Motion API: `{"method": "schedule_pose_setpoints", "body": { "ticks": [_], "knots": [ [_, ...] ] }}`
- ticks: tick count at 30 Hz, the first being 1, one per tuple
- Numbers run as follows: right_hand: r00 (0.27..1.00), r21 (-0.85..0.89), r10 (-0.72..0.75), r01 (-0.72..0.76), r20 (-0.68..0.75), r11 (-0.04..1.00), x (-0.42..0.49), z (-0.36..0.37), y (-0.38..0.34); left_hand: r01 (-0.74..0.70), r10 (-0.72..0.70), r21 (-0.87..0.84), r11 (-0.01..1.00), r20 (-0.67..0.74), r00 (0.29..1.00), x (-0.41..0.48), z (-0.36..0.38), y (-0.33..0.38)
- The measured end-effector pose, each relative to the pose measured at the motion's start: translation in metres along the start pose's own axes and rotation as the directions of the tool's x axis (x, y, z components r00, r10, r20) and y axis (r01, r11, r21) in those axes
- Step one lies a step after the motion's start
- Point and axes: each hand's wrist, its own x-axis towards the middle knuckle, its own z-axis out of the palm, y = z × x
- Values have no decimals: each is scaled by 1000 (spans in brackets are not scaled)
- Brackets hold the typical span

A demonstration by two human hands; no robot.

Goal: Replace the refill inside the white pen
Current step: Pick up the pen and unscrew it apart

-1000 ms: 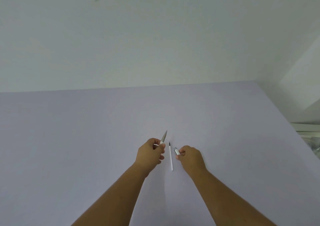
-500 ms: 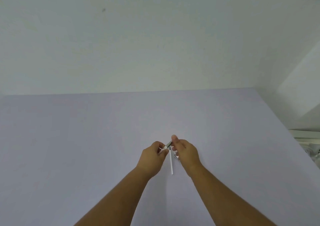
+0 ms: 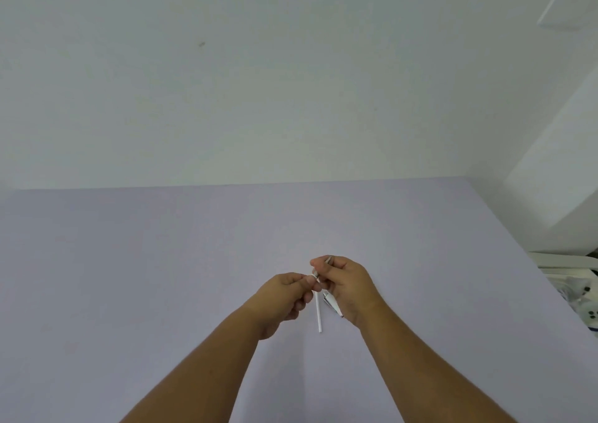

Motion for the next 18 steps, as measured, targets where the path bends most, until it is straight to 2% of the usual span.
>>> {"method": "schedule_pose_setpoints", "body": {
  "ticks": [3, 5, 7, 11, 15, 18],
  "knots": [
    [997, -7, 64, -64, 50, 998, -3, -1, -6, -15, 22, 150, 989, -43, 999, -6, -1, 4],
    [992, -122, 125, -124, 1, 985, -5, -1, -10, -37, 59, 250, 968, -84, 995, -10, -2, 5],
    [992, -194, 120, -124, -32, 973, -5, -2, -11, -57, 98, 331, 942, -109, 989, -11, -4, 4],
    [992, -80, 117, -114, 42, 990, -7, -2, -11, -84, 155, 439, 895, -129, 979, -12, -5, 5],
    [989, -165, 138, -144, -42, 976, -6, 4, -13, -98, 204, 550, 829, -135, 970, -12, -6, 4],
    [996, -120, 93, -93, -3, 988, -5, 4, -14, -91, 227, 611, 786, -148, 963, -11, -7, 2]
  ]
}}
